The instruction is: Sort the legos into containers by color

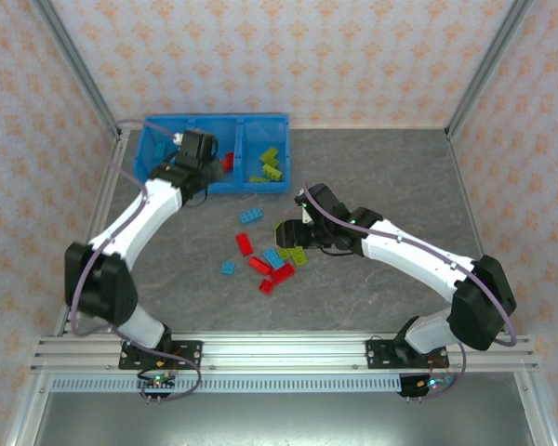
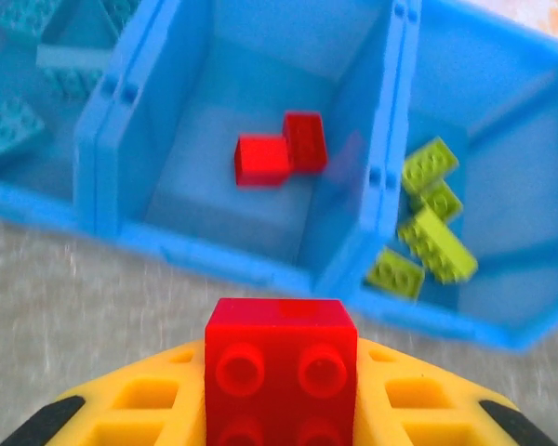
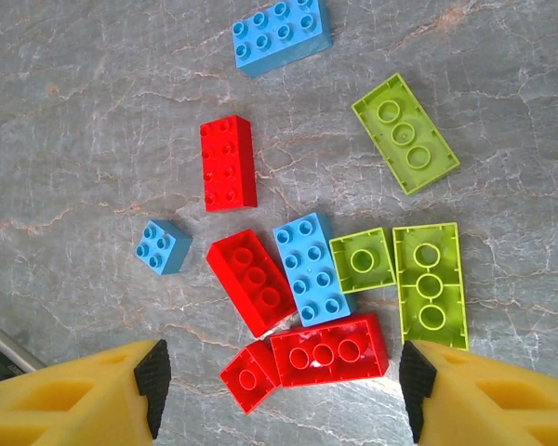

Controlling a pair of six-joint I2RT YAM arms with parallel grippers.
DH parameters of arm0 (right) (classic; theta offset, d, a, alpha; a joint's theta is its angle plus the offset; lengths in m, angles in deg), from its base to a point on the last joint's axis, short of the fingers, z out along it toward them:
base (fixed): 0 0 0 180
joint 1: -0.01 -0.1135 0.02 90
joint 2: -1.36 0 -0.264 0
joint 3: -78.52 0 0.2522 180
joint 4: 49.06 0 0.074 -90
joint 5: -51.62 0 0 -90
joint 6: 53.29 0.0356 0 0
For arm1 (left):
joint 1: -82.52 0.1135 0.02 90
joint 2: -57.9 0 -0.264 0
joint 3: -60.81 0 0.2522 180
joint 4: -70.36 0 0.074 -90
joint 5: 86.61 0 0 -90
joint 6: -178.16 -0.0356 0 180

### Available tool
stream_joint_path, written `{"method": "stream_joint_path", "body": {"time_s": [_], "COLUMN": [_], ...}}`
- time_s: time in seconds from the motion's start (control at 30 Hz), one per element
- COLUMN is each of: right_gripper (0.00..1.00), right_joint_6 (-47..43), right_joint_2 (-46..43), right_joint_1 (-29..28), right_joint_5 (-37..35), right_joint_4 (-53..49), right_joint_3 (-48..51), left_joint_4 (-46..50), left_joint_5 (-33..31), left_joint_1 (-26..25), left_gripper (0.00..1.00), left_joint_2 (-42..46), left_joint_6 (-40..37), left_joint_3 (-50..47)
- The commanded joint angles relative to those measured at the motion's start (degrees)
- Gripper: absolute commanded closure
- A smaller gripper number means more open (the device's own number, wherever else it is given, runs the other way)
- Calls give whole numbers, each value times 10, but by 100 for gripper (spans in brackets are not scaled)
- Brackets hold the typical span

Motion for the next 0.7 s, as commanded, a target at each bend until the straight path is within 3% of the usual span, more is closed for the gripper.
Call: {"method": "stream_joint_path", "body": {"time_s": [0.0,0.13,0.23,0.33,0.47,0.67], "right_gripper": [32,32,32,31,31,31], "right_joint_6": [8,5,0,-1,-3,-27], "right_joint_2": [-18,-34,-36,-36,-24,44], "right_joint_1": [-1,-1,-1,-1,-1,-11], "right_joint_5": [-20,-37,-58,-74,-85,-113], "right_joint_4": [-11,-16,-26,-29,-20,-11], "right_joint_3": [0,6,4,6,8,-37], "left_joint_4": [23,81,108,118,72,-29], "left_joint_5": [18,60,73,92,116,123], "left_joint_1": [40,60,61,62,60,29], "left_gripper": [73,69,59,50,47,48], "left_joint_2": [-107,-246,-291,-289,-200,57], "left_joint_6": [-38,-63,-73,-69,-53,-41], "left_joint_3": [94,268,350,370,276,9]}}
